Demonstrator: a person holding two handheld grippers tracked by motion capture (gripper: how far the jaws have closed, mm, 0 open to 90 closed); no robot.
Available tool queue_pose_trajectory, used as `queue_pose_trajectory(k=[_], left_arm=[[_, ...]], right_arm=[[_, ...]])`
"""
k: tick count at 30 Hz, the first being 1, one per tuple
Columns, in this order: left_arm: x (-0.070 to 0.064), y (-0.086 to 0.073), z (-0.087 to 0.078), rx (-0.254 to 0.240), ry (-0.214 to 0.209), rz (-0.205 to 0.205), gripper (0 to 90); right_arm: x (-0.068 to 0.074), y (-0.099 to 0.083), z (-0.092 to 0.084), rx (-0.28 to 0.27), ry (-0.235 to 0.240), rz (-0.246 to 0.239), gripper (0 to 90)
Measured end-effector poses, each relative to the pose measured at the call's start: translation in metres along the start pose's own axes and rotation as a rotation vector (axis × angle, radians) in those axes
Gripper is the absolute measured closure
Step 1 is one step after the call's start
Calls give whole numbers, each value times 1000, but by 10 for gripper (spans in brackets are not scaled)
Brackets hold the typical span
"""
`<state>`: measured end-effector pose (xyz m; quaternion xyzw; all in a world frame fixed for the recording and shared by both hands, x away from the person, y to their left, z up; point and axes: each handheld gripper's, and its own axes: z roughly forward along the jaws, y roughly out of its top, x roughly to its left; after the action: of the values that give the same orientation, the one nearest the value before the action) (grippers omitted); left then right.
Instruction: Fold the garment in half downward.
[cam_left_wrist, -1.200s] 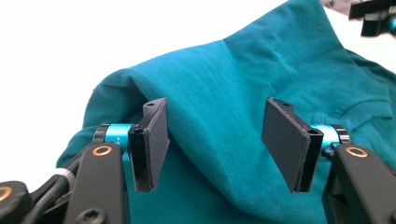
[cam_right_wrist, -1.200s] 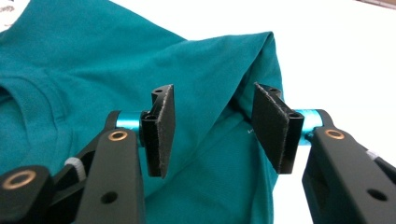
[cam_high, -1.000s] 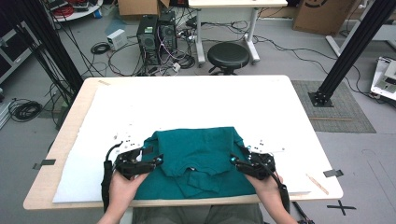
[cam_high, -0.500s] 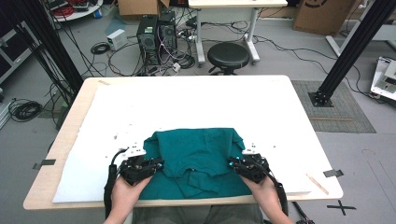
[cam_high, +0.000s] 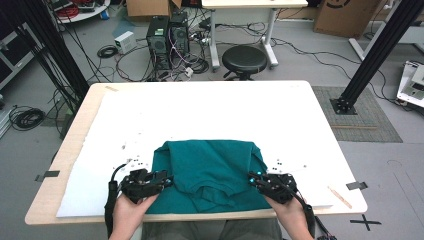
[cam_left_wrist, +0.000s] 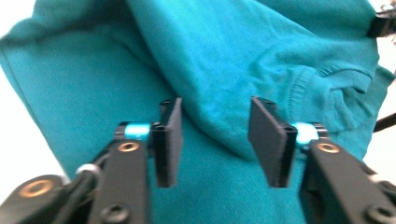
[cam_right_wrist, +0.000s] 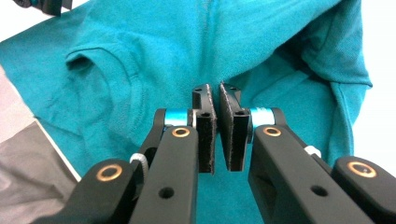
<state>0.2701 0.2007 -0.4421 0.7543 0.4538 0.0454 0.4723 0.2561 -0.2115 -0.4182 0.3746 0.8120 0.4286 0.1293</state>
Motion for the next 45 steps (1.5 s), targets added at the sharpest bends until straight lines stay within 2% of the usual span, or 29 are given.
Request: queue_pose_trajectory(k=[3,4,5,8,9,10,13,18,24,29,31,38,41,45], left_arm=[[1,-1,11,31,-18,-25,514],[1,-1,14,44,-20,-21,517],[0,0,17,47,-20,-6,551],[-4,3,19,72,-32,61,786],[-7,4,19,76,-27,88,838],[-10,5,18,75,-28,105,845],[-17,9,9,51,-42,133,852],[-23,13,-10,-7,-89,140,852],[-24,9,-18,-17,-154,95,852],[-29,1,-20,6,-155,110,851],[-31,-2,-21,13,-143,118,851],[-31,-10,-20,43,-134,126,851],[-31,-13,-19,47,-141,114,851],[-30,-14,-20,50,-142,103,848]], right_arm=[[-2,-1,2,0,-3,-3,856],[-2,-1,3,0,-4,-7,856],[-2,-1,3,3,-6,-5,856],[-2,-2,4,0,-8,-7,856],[-2,-3,4,4,-9,-5,857],[-2,-3,3,6,-10,-9,857],[-2,-4,1,-1,-7,-12,857],[-1,-3,-6,-24,-9,-8,856],[4,-8,-16,-45,-3,-9,857],[7,-13,-24,-45,6,-12,856],[9,-16,-26,-45,7,-17,856],[13,-26,-27,-18,9,-16,852],[14,-29,-26,-13,7,-28,853],[11,-33,-29,-5,-9,-19,852]])
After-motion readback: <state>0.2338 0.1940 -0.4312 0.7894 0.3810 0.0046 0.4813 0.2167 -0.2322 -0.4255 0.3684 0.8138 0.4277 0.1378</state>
